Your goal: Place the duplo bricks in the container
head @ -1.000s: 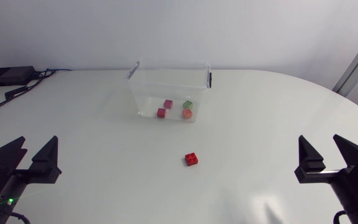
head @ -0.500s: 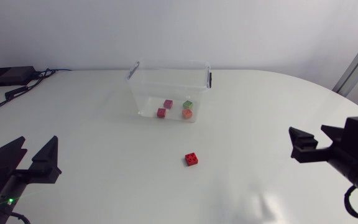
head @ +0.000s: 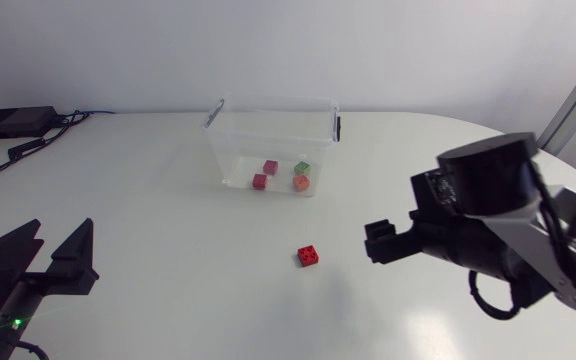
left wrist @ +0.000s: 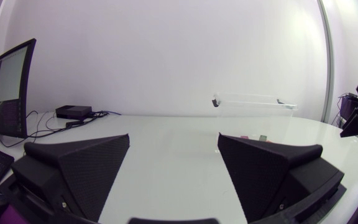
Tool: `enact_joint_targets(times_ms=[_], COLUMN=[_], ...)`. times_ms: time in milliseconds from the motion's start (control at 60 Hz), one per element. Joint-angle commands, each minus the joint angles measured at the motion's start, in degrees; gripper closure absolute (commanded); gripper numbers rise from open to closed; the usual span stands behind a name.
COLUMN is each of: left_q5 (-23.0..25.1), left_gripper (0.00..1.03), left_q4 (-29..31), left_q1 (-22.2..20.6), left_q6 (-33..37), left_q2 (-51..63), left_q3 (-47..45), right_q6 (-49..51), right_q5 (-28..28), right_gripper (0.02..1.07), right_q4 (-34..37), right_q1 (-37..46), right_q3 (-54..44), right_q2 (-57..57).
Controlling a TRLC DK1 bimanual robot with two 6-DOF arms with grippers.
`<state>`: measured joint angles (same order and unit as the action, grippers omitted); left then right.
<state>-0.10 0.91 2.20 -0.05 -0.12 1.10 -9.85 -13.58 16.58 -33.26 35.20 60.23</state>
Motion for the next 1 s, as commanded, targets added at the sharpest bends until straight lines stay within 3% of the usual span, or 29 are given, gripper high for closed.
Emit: enact_joint_targets(times_ms=[0, 150, 467, 983], left_q5=[0.0, 0.0, 0.0, 0.0], left_gripper=[0.04, 0.04, 0.04, 0.04], left_q4=[-0.5, -0.5, -0.6, -0.6], left_q1=[0.4, 0.4, 0.4, 0.4], left_q6=[-1.3, -1.3, -1.3, -1.3], left_q2=[-0.6, -0.6, -0.6, -0.6], left_q3=[-1.0, -1.0, -1.0, -1.0], right_q6=[-5.5, -7.6, -16.2, -19.5], right_q5=[-0.4, -0.3, 1.7, 11.8], right_gripper=[0.06, 0.06, 0.06, 0.06], right_q4=[1.4, 1.5, 3.2, 11.3], right_q1=[-2.2, -7.3, -8.5, -8.1], right_q3=[3.0, 7.3, 16.1, 25.5], right_q2=[6.6, 14.7, 32.2, 41.6])
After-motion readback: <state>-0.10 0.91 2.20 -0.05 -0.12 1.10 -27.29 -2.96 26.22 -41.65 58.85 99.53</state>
